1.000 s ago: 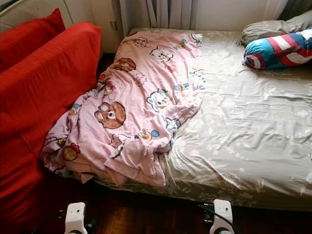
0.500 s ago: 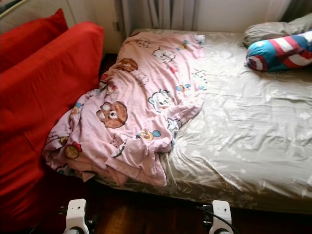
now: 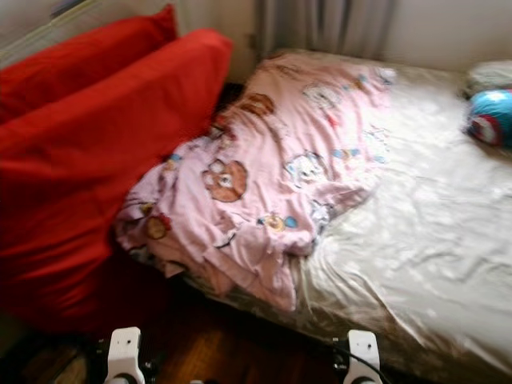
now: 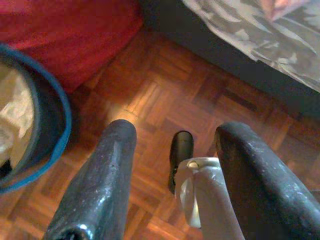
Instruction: Clean up the room
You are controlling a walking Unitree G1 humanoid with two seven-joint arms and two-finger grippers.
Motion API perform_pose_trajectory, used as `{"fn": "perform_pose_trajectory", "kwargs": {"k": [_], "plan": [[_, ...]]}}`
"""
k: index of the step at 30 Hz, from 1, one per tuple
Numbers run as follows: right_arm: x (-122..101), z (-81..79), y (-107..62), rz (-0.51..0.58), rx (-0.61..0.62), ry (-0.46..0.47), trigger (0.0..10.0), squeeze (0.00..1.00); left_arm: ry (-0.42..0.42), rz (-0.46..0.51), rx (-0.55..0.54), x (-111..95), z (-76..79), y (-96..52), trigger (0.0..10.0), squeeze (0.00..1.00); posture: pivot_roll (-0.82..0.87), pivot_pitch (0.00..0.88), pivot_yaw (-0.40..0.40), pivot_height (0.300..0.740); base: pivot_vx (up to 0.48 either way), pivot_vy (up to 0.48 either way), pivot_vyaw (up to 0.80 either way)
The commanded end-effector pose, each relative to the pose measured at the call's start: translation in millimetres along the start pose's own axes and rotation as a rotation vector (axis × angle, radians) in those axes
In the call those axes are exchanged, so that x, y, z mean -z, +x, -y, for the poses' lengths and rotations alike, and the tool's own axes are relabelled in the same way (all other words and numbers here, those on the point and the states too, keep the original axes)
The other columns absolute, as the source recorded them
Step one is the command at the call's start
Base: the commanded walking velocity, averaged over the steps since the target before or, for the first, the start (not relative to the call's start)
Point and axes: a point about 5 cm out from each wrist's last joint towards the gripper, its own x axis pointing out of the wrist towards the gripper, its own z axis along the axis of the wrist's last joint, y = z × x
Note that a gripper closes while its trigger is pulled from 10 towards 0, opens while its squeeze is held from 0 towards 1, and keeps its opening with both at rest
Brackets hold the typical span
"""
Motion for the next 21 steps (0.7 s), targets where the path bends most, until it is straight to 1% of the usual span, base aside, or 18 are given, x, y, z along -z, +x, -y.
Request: {"fn": "perform_pose_trajectory", "kwargs": {"k": [1,2,4,21], "plan": [[6.0,0.1,-1.1,-0.021,0.004,0.006,10.0,0.00,0.005,-0.022,-0.009,5.7,-2.1,-1.7,10.0,0.00,-0.02,0.106,-0.001,0.740,0.000,0.000,0.53],[6.0,0.1,-1.1,-0.021,0.005,0.008,10.0,0.00,0.005,-0.023,-0.009,5.7,-2.2,-1.7,10.0,0.00,-0.02,0.106,-0.001,0.740,0.000,0.000,0.41],[6.1,0.2,-1.1,-0.020,0.008,0.022,10.0,0.00,0.005,-0.023,-0.007,5.8,-1.7,-1.6,10.0,0.00,-0.02,0.110,-0.001,0.740,0.000,0.000,0.00],[4.5,-0.3,-0.7,-0.013,0.007,0.038,10.0,0.00,-0.003,-0.038,-0.010,9.6,-3.1,-2.8,10.0,0.00,-0.02,0.134,-0.002,0.740,0.000,0.000,0.00]]}}
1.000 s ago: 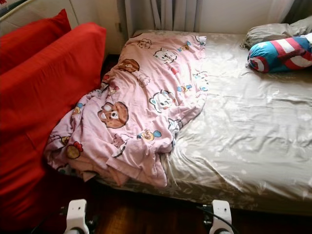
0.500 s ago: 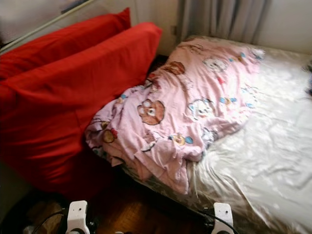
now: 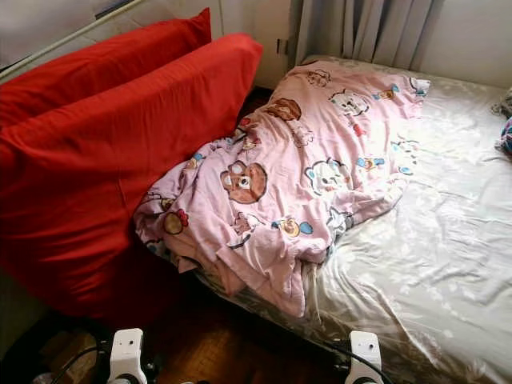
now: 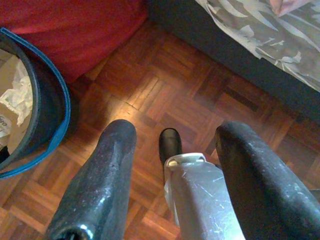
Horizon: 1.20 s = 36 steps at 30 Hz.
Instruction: Clean up the room
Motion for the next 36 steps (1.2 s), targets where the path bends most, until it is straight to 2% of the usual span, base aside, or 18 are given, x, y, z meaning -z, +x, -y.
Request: {"fn": "perform_pose_trajectory", "kwargs": {"k": [1,36], "plan": [[4.5,0.0,-0.8,-0.016,0.005,0.025,10.0,0.00,-0.001,-0.035,-0.011,9.3,-3.4,-2.8,10.0,0.00,-0.02,0.134,-0.002,0.740,0.000,0.000,0.00],[3.8,-0.3,-0.5,-0.019,-0.002,0.021,10.0,0.00,-0.005,-0.043,-0.013,9.8,-4.1,-2.7,10.0,0.00,-0.01,0.135,-0.003,0.740,0.000,0.000,0.00]]}}
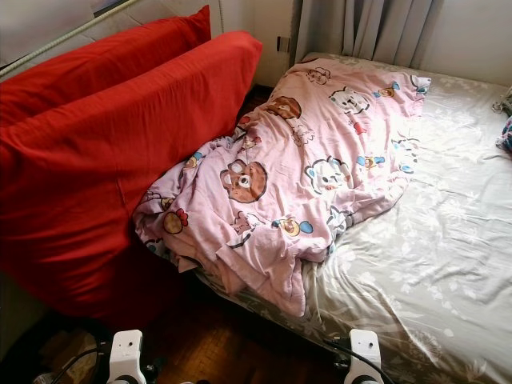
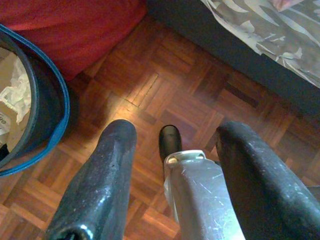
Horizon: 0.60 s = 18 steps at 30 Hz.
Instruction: Clean up the room
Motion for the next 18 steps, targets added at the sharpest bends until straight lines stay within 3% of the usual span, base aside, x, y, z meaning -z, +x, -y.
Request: {"fn": "perform_pose_trajectory", "kwargs": {"k": [1,18], "plan": [[6.1,0.2,-1.1,-0.025,0.001,0.018,10.0,0.00,-0.003,-0.034,-0.012,8.4,-3.8,-2.4,10.0,0.00,-0.01,0.135,-0.003,0.740,0.000,0.000,0.00],[5.9,-0.1,-1.0,-0.025,0.002,0.015,10.0,0.00,-0.006,-0.036,-0.014,8.6,-4.0,-2.4,10.0,0.00,-0.01,0.133,-0.004,0.740,0.000,0.000,0.00]]}}
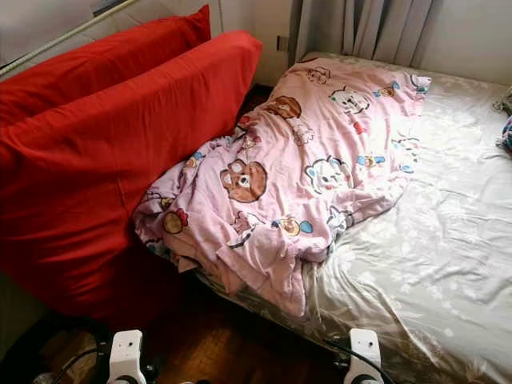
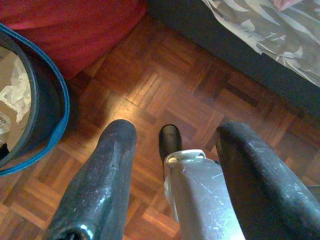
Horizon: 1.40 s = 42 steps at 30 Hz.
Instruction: Clean up the room
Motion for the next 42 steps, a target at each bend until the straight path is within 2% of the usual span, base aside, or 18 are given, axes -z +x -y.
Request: {"fn": "perform_pose_trajectory", "kwargs": {"k": [1,10,23,42], "plan": [[6.3,0.1,-1.1,-0.026,0.002,0.015,10.0,0.00,-0.005,-0.035,-0.013,8.4,-3.9,-2.4,10.0,0.00,-0.01,0.132,-0.004,0.740,0.000,0.000,0.00],[5.3,0.1,-0.9,-0.025,-0.003,-0.011,10.0,0.00,-0.008,-0.038,-0.013,8.5,-4.0,-2.3,10.0,0.00,-0.02,0.130,-0.005,0.740,0.000,0.000,0.00],[5.3,-0.1,-0.8,-0.027,-0.004,-0.005,10.0,0.00,-0.008,-0.044,-0.013,9.8,-4.1,-2.6,10.0,0.00,-0.02,0.127,-0.005,0.740,0.000,0.000,0.72],[5.4,0.6,-0.9,-0.025,0.002,0.012,10.0,0.00,-0.016,-0.042,-0.005,9.8,-2.1,-2.5,10.0,0.00,-0.02,0.127,-0.007,0.740,0.000,0.000,0.00]]}}
